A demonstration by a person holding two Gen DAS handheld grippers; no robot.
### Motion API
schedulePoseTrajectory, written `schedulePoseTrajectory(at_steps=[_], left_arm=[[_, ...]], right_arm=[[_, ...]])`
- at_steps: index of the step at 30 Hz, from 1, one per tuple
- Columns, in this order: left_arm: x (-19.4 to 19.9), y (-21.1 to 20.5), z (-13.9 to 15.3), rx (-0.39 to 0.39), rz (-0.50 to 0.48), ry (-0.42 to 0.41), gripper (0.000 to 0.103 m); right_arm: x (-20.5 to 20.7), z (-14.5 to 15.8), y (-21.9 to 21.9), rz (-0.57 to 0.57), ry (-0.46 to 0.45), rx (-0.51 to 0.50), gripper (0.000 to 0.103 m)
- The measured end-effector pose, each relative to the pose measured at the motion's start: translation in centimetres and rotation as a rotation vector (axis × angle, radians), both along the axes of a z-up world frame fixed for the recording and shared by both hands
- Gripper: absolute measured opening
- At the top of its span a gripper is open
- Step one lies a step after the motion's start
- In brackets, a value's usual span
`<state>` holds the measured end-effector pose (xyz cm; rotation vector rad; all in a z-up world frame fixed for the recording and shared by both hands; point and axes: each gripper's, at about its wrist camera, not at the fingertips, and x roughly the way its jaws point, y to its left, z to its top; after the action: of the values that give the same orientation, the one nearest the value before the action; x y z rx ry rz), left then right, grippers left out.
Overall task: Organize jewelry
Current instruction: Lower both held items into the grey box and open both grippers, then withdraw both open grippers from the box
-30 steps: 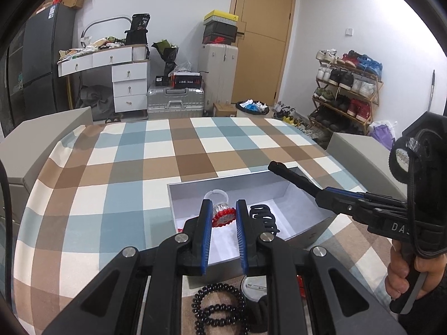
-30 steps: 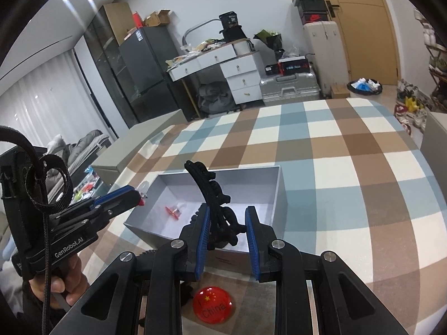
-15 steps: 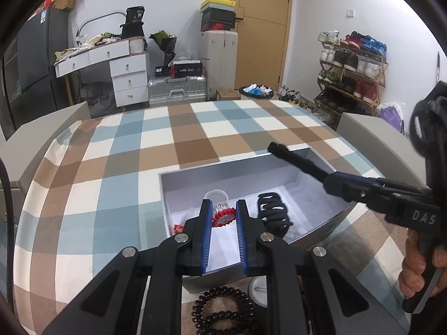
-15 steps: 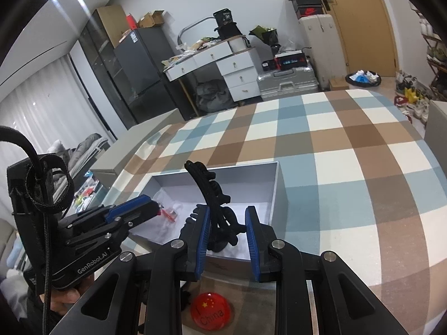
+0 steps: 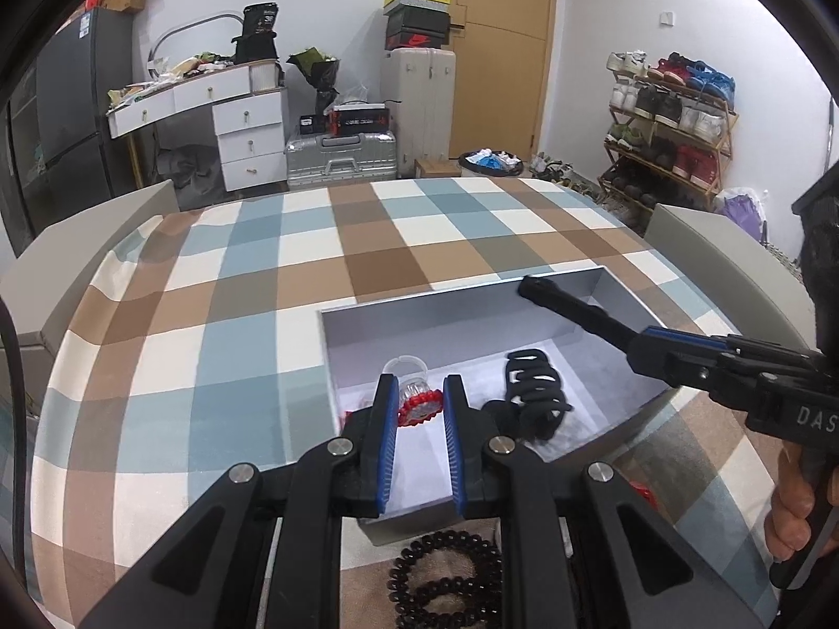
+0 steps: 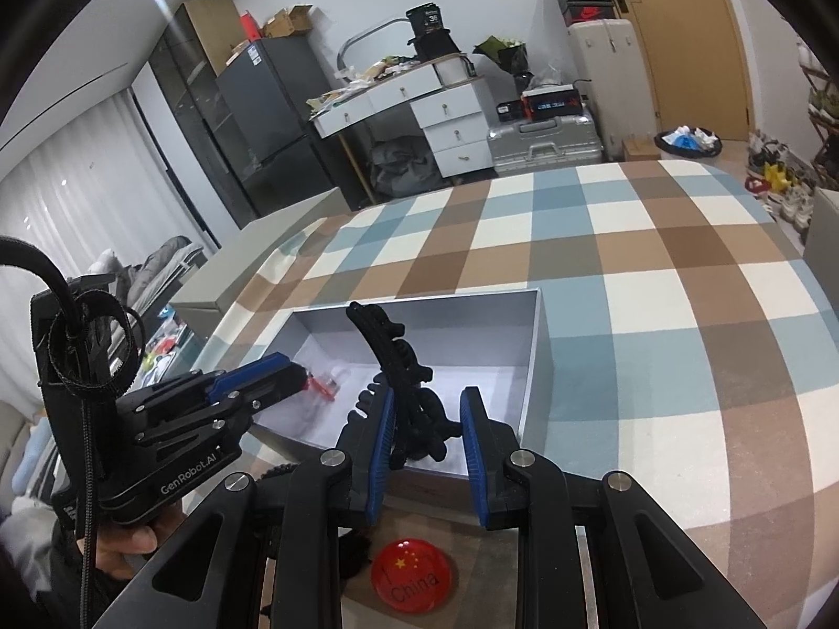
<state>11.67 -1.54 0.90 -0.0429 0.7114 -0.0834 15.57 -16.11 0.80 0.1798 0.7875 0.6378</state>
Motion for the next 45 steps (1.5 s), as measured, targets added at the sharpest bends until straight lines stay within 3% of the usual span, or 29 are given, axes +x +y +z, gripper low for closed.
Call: schedulePoseTrajectory(at_steps=[3,7,8,12,15,17,24,28,36,45], left_arm=[[-0.3,-0.3,0.2,0.01,-0.014,-0.012,0.015],[-1.1,-0.3,0.9,0.006,-0.014,-0.032,0.045],[-1.5,-0.2,1.3,-0.003,-0.017,-0.042,0.048],[-3.7,-0.1,2.4,-0.034,-0.029,-0.077,0.083],[-5.4,0.3,2.4,-0.08,-0.022,-0.091,0.09],[-6.2,0.3,1.9,-0.089,-0.024,-0.08,0.102],[-6.5,0.4,0.7,-0.011,-0.018,-0.047,0.102],[-6.6,1.4,0.5,-0.042,-0.002,-0.041,0.102],[-6.7,2.2,0.1,-0.028,0.027,-0.029,0.102],[-6.6,3.3,-0.3,-0.048,0.045,-0.003,0.102]], right_arm=[[-0.2,0.3,-0.2,0.025,0.001,0.011,0.031],[-1.0,1.4,-1.0,0.015,-0.036,-0.003,0.043],[-1.4,1.8,-1.3,0.019,-0.044,-0.003,0.046],[-3.1,2.8,-2.4,0.028,-0.076,-0.024,0.08],[-4.4,2.9,-2.5,0.044,-0.082,-0.086,0.1],[-4.8,2.4,-2.2,0.077,-0.051,-0.124,0.103],[-5.4,-0.3,-1.0,0.135,0.007,-0.246,0.103],[-5.1,-1.5,-0.4,0.157,0.041,-0.253,0.103],[-5.4,-3.2,1.2,0.162,0.048,-0.338,0.102],[-5.4,-4.1,2.3,0.157,0.04,-0.417,0.088]])
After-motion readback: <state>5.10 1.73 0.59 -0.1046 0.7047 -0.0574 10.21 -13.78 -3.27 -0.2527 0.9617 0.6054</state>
